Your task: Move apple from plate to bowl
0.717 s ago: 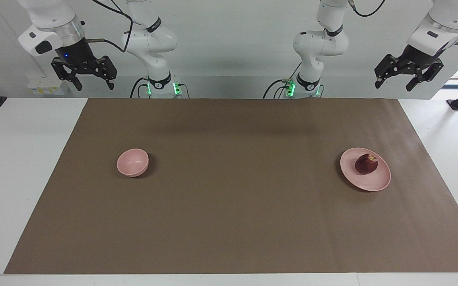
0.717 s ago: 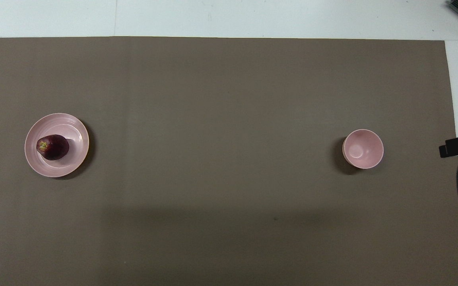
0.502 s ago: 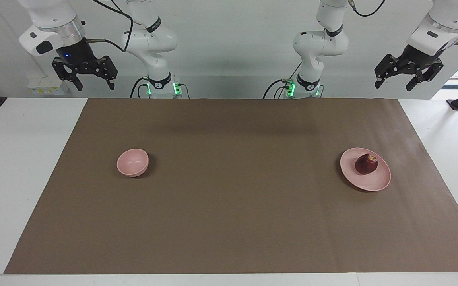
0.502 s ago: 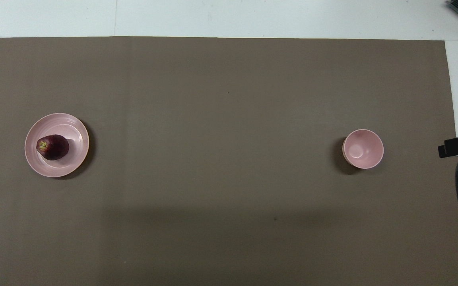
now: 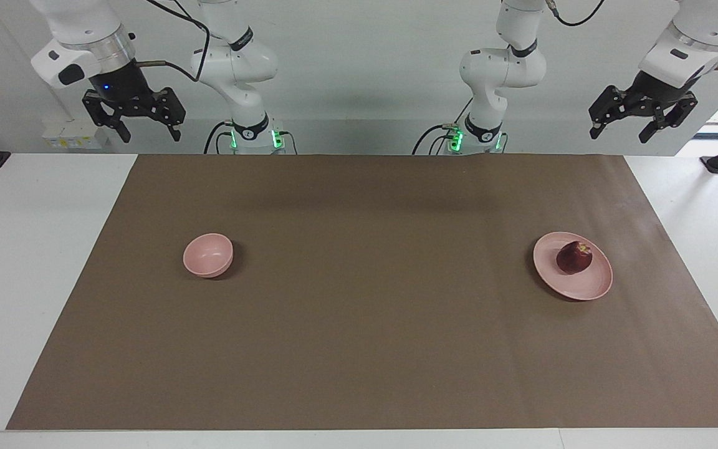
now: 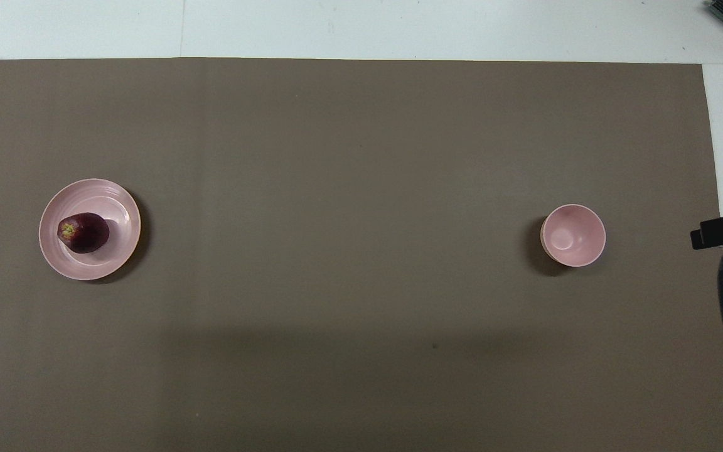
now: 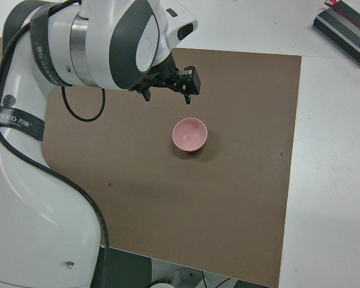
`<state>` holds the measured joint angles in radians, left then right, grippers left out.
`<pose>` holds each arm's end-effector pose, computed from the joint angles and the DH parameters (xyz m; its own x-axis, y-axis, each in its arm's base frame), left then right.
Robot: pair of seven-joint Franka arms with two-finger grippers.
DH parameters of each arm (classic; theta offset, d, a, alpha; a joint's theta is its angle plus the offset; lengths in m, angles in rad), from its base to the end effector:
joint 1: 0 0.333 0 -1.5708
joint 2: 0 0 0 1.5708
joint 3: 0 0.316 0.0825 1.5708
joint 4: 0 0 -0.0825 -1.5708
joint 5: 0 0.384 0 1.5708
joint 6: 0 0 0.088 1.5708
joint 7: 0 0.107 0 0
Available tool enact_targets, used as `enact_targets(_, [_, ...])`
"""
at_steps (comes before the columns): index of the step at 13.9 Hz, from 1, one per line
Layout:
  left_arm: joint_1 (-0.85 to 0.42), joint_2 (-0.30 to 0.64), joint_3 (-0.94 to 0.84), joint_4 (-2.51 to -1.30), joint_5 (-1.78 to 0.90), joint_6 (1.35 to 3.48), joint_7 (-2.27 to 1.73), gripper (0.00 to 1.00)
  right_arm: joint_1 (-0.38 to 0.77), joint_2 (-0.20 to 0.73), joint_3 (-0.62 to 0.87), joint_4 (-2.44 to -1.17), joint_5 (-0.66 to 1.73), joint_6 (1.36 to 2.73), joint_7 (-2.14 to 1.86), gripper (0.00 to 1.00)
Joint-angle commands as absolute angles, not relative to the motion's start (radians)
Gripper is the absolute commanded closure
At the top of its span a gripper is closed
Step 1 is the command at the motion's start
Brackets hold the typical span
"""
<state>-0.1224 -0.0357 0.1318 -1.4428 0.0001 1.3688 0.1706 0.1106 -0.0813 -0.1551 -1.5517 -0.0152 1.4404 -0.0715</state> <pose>0.5205 0.0065 0.6853 0.9863 -0.1607 -0.0373 -0.1604 -0.9870 0.0111 0.5147 -0.0286 0.6651 0.9992 0.0259 -0.0311 0.0260 -0.9997 0.0004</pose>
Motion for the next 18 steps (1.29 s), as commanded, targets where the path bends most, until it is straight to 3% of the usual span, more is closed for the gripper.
enact_targets(1, [-0.127,-0.031,0.141,-1.425,0.020,1.378,0.181,0.00,0.097,-0.101,-0.153,-1.572,-0.017,1.439,-0.084,0.00])
enact_targets(10, [-0.140,-0.029,0.137,-1.425,0.018,1.402,0.164,0.00,0.107,-0.095,-0.152,-1.568,0.006,1.480,0.021,0.00])
enact_targets(18, [-0.146,-0.060,0.126,-1.486,0.003,1.419,0.169,0.00,0.109,-0.017,-0.153,-1.612,0.319,1.492,0.562,0.00])
